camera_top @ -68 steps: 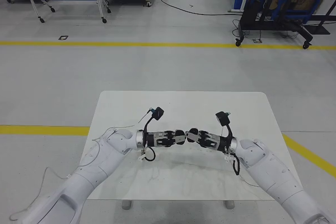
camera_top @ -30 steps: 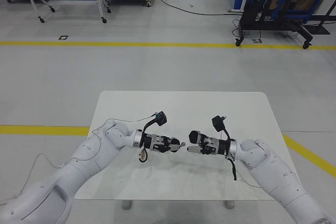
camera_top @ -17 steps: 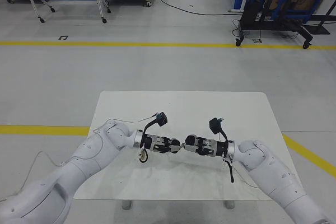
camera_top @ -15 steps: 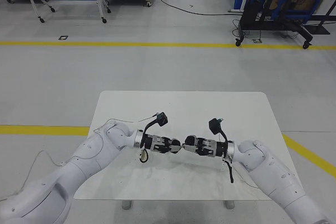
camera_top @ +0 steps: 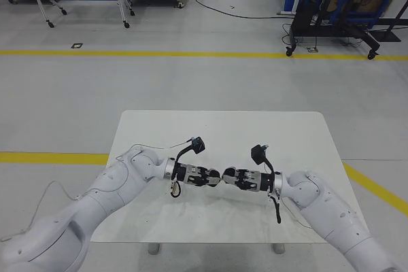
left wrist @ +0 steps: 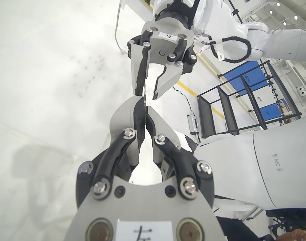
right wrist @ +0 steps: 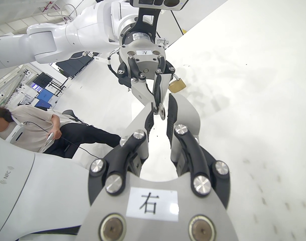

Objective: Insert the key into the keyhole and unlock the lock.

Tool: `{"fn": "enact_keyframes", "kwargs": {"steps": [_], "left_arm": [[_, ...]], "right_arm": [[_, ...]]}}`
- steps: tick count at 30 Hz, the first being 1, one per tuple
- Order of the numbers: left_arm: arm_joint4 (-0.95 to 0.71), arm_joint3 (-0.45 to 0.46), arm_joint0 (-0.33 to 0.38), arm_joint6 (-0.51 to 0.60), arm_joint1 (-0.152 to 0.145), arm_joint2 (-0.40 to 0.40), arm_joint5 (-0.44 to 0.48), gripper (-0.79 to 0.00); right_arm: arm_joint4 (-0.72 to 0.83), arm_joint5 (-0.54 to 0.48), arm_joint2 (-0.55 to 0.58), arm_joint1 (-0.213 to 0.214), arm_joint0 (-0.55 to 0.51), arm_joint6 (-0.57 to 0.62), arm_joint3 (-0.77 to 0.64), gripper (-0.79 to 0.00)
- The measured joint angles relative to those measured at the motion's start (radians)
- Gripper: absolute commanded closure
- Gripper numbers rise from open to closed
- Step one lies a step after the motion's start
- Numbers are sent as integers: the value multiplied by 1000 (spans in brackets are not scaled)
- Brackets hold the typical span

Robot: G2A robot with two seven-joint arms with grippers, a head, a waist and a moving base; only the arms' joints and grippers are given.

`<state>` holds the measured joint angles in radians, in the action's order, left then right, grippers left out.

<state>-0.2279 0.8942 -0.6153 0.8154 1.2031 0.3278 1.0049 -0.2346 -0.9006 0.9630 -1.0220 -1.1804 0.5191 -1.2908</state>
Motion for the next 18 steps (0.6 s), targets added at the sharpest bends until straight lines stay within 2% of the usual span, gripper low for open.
{"fn": "enact_keyframes", "kwargs": {"steps": [14,15,16,17,18], "left_arm": [[-25,-14,4,-8,-2,13,8,0],[-24,-13,2,-8,-2,14,7,-80],[-24,-12,2,-8,-3,15,7,-249],[-23,-11,1,-7,-3,15,7,-573],[-26,-12,0,-7,-3,17,7,-785]], "right_arm": [[38,-2,-8,-1,6,34,6,0],[42,-1,-9,-1,7,36,7,0],[45,-1,-9,-1,8,37,8,0],[47,0,-10,-1,9,38,8,0],[49,0,-10,-2,10,39,9,0]]}}
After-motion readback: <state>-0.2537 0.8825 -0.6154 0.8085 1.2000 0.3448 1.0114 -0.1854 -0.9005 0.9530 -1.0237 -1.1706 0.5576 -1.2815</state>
